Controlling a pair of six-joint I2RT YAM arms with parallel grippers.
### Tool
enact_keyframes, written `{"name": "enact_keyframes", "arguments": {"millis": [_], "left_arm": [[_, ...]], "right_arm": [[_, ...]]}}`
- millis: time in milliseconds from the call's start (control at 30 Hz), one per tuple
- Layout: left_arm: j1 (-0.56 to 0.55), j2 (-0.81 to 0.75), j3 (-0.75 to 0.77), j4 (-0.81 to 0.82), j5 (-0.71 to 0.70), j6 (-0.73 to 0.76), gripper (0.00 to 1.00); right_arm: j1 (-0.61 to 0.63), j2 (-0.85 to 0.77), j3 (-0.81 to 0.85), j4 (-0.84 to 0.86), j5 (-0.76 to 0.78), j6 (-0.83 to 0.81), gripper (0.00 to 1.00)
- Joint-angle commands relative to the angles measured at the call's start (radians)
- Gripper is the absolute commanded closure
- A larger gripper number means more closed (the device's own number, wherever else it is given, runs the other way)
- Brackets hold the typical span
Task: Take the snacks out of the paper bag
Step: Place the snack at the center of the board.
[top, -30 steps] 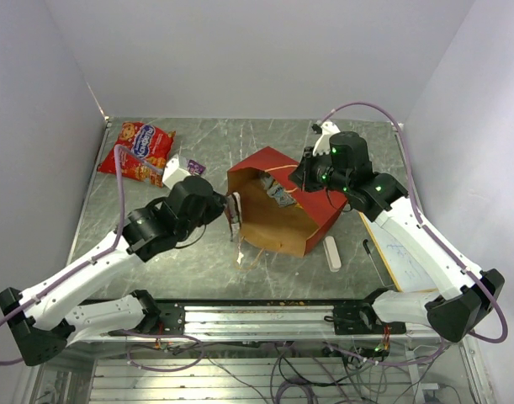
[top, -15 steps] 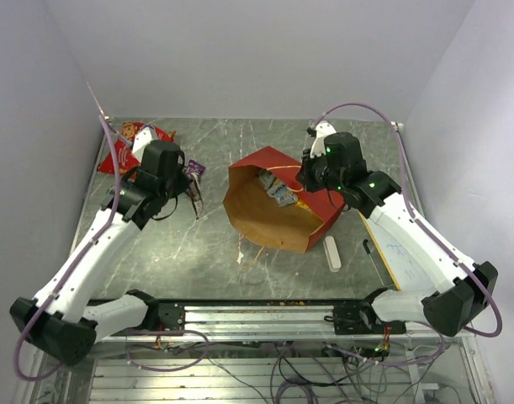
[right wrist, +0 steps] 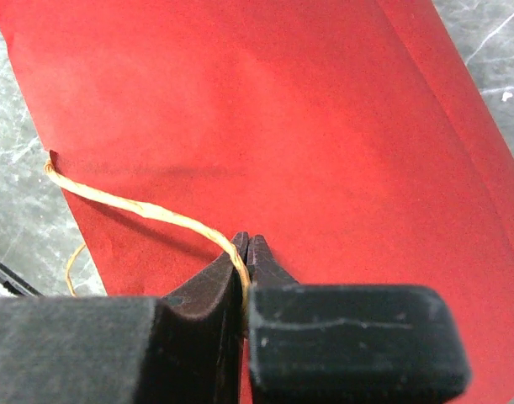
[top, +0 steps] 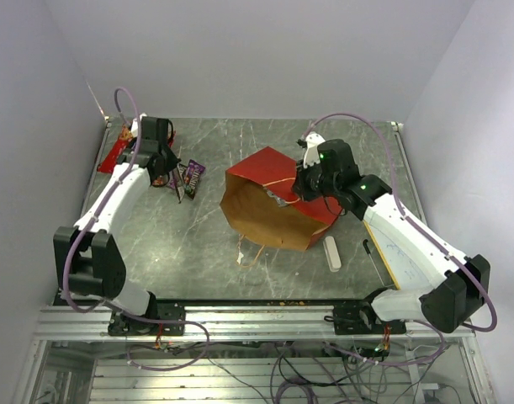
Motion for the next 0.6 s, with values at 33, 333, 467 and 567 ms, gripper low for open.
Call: {"name": "enact_keyframes", "arguments": {"millis": [33,333,467,567], "left_arm": [[0.030,0.084,0.094,0.094,-0.006,0.084,0.93],[0.039,0.296,0.257,0.071,-0.006,0.142,0.93],[0.041,0.393,0.358,0.046,-0.006,0.172,0.93],[0.041,0.450,0.418,0.037,0.013,0.187,0.93]], "right_arm": [[-0.009,-0.035,-0.018,0.020,-0.017,-0.034,1.00],[-0.027,-0.058,-0.029,0.030,-0.036,-0.034,1.00],[-0.031,-0.054,-0.018,0.021,-0.041,-0.047,1.00],[-0.035,-0.056,-0.012,0.019,-0.043,-0.049,1.00]]}}
